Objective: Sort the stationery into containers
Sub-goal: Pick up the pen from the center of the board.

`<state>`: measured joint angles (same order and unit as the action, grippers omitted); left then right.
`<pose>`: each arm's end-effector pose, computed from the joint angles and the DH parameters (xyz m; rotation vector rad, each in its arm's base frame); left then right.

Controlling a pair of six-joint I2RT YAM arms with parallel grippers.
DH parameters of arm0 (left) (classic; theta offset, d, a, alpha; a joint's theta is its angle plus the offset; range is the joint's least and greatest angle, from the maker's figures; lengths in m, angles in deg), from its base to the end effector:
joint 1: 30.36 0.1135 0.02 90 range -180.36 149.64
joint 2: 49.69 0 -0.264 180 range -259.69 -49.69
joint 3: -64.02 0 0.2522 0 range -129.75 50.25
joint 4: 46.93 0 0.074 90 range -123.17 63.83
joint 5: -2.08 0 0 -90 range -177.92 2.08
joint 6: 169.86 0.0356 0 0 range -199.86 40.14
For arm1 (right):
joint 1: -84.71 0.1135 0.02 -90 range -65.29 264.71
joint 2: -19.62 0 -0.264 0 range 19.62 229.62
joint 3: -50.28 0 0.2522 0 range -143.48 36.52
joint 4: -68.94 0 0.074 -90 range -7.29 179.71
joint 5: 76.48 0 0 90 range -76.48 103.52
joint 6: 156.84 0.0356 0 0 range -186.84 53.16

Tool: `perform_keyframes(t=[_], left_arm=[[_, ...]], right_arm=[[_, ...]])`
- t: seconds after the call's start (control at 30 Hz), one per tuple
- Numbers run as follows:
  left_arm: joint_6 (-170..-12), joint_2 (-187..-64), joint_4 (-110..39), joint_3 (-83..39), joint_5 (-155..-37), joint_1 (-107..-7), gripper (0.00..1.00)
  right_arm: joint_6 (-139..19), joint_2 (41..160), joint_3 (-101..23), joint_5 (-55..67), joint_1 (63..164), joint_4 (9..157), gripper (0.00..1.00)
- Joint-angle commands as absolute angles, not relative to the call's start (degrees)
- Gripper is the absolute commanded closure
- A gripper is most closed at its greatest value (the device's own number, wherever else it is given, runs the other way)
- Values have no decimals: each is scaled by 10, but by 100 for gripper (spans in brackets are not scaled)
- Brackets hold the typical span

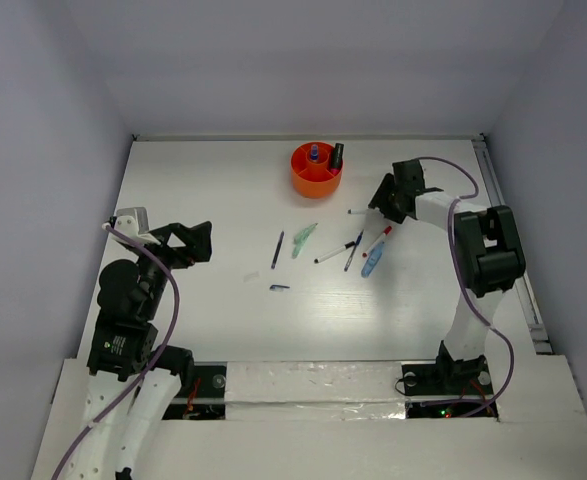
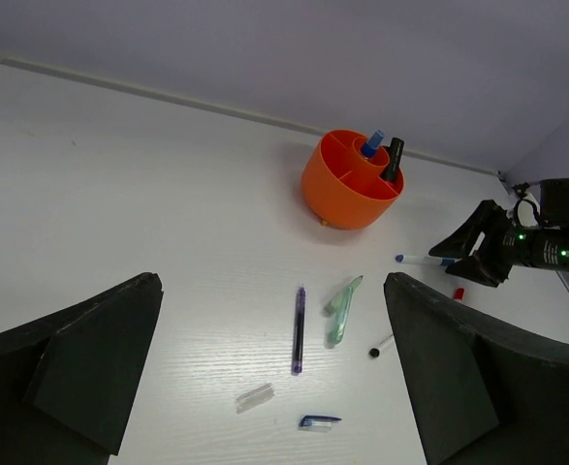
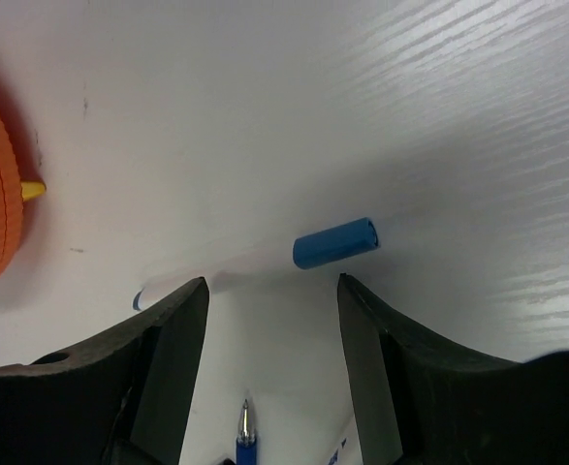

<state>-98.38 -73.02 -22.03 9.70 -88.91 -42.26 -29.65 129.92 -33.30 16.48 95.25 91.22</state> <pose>0.1004 -0.0218 0.3595 -0.0713 1.4783 -0.4442 0.4022 0.0730 0.1650 0.5875 2.3777 0.3126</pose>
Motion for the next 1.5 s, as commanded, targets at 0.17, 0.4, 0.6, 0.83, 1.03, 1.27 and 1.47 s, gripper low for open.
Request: perform_keyframes(t=[0.17, 0.4, 0.6, 0.83, 1.03, 1.27, 1.47], left_arm=[[-980, -725, -231, 73, -884, -425, 1], [-981, -730, -231, 73, -884, -430, 1], [-981, -737, -233, 74, -886, -430, 1], [-981, -740, -233, 74, -888, -435, 1], [-981, -744, -233, 74, -887, -435, 1], [-981, -744, -233, 74, -888, -435, 1], [-981, -743, -233, 75, -887, -435, 1]], right_arm=[[-315, 1351, -409, 217, 949, 945, 39], [-364, 1390, -457, 221, 960, 1005, 53], [-386, 1427, -506, 220, 973, 1051, 60], [-431, 1485, -600, 271, 997, 1112, 63], [-468, 1527, -675, 281, 1015, 1160, 55], [-503, 1536, -691, 294, 1020, 1186, 66], [-522, 1545, -708, 286, 1020, 1208, 92]])
